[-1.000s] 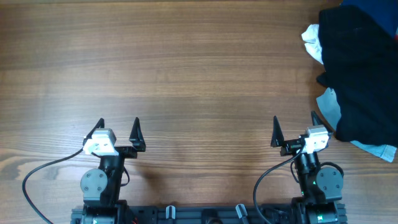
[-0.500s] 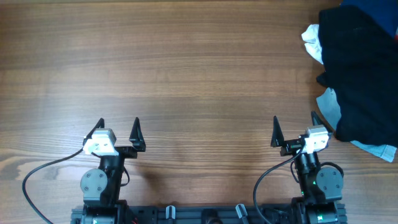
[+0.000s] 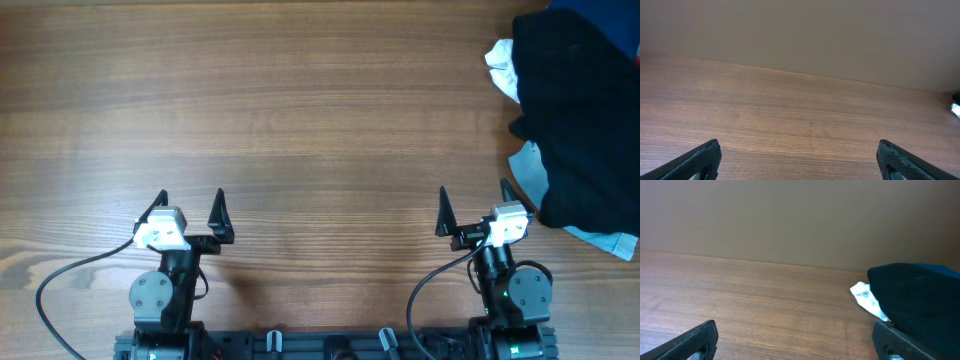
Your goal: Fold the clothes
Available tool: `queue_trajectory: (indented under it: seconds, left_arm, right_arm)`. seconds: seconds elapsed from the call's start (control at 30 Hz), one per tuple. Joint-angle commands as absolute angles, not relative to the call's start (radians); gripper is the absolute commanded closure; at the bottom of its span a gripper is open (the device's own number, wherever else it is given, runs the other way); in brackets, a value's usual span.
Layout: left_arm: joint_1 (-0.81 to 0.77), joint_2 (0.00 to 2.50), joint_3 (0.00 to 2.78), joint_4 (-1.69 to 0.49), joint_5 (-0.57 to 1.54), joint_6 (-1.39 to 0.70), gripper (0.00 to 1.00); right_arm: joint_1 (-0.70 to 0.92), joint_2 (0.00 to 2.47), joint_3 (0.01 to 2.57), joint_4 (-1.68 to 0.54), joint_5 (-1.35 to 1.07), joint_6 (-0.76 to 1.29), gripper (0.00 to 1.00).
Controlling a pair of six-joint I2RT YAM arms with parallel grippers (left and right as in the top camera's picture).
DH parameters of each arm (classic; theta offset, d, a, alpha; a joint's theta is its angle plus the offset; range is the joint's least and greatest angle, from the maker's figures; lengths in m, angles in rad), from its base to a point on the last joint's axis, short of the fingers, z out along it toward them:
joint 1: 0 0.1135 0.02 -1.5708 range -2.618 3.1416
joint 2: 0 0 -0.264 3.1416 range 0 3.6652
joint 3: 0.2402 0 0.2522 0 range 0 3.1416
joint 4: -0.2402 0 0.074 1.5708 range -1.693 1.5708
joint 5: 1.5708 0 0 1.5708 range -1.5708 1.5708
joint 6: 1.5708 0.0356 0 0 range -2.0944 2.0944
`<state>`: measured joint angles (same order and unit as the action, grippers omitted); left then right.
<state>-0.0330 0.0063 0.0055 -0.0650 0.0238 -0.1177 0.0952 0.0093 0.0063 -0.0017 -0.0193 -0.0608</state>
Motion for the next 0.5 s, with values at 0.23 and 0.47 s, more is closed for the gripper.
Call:
queue_trajectory:
  seconds: [0.23,0.47]
  left_arm:
    - [-0.038,0.009,0.006,-0.002,0.115,-0.12,0.0]
    - [-0.038,0.028,0.054,0.084,0.194,-0.12,0.0]
  right_arm:
    - [0.094,0.014,0.006,0.17,-0.07,-0.075,0.0]
    - [0.094,0.022,0.049,0.269,-0.069,-0.079,0.0]
